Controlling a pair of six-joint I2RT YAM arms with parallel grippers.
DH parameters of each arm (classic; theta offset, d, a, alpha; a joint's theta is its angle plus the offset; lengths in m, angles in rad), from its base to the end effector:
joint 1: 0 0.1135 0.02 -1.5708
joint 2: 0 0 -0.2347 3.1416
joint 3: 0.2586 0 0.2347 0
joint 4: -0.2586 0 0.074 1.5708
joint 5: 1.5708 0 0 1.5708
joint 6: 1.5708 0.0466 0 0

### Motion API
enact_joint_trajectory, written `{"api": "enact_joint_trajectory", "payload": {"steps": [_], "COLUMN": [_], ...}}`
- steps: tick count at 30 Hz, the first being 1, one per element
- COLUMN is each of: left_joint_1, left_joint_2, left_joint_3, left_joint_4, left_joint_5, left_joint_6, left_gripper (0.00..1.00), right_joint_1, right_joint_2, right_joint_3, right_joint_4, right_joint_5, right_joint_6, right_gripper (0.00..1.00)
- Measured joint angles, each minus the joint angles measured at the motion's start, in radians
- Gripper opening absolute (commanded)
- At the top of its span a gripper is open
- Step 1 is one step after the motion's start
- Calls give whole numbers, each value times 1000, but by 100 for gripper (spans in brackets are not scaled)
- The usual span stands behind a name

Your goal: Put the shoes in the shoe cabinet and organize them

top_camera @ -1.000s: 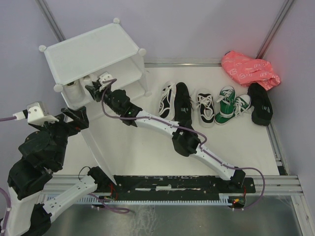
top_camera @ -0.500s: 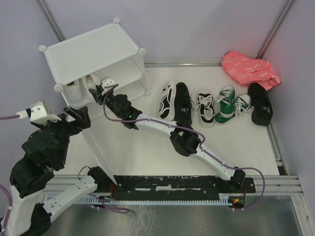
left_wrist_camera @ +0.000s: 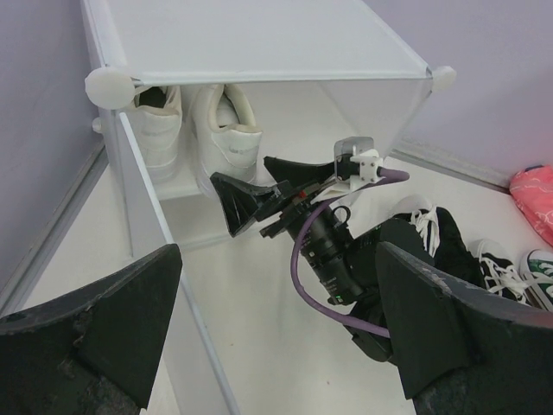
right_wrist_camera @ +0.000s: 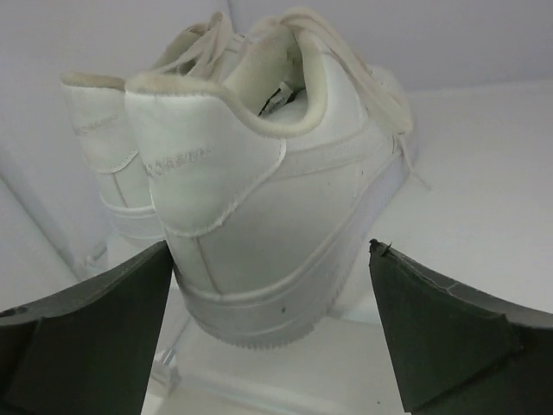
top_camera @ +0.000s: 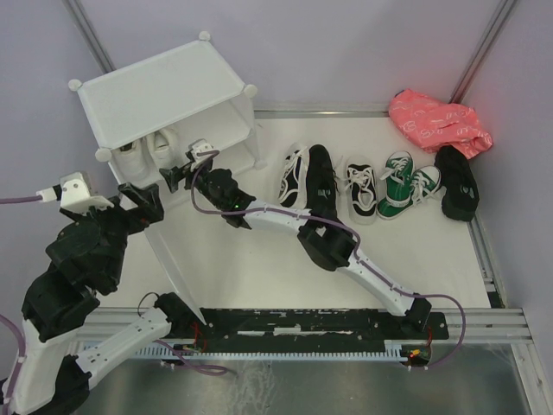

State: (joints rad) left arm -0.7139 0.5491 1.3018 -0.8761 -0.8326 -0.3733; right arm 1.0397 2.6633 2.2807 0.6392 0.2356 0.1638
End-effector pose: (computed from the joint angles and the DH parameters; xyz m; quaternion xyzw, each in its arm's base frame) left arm 0.0596 -0.0060 0.4219 -0.1477 0.7208 -0.0539 0.6750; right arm 0.3014 0.4917 0.2228 -0.1730 0.5888 0.3859 0.6888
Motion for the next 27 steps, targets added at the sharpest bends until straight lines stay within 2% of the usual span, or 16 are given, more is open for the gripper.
{"api": "enact_joint_trajectory", "payload": {"steps": [4,9,13,16,18,20,21,26,27], "left_joint_1": [0,0,0,0,0,0,0,9,19], "left_joint_2": [26,70,142,219,283,351,387,519,548], "left_joint_3": [0,7,46,94,145,201,229,257,256], "left_joint_4": [17,38,49,46,29,3,-12,-56,-62], "left_joint_5": [5,13,26,29,27,27,27,24,25], "left_joint_6": [0,3,19,27,27,26,21,-8,-15], "left_gripper": [99,99,99,76,69,53,51,58,68], "right_joint_1": [-12,-32,-55,-72,-83,-98,-107,-179,-195], "right_joint_2": [-89,-278,-392,-456,-493,-533,-550,-603,-608], "right_joint_3": [-192,-502,-622,-640,-660,-702,-726,-844,-864], "right_joint_4": [49,39,16,-37,-64,-85,-93,-143,-152], "right_joint_5": [-31,-12,-22,-34,-42,-56,-69,-113,-121], "right_joint_6": [37,42,50,50,50,60,69,117,124], "right_gripper": [99,99,99,99,99,99,99,98,98]}}
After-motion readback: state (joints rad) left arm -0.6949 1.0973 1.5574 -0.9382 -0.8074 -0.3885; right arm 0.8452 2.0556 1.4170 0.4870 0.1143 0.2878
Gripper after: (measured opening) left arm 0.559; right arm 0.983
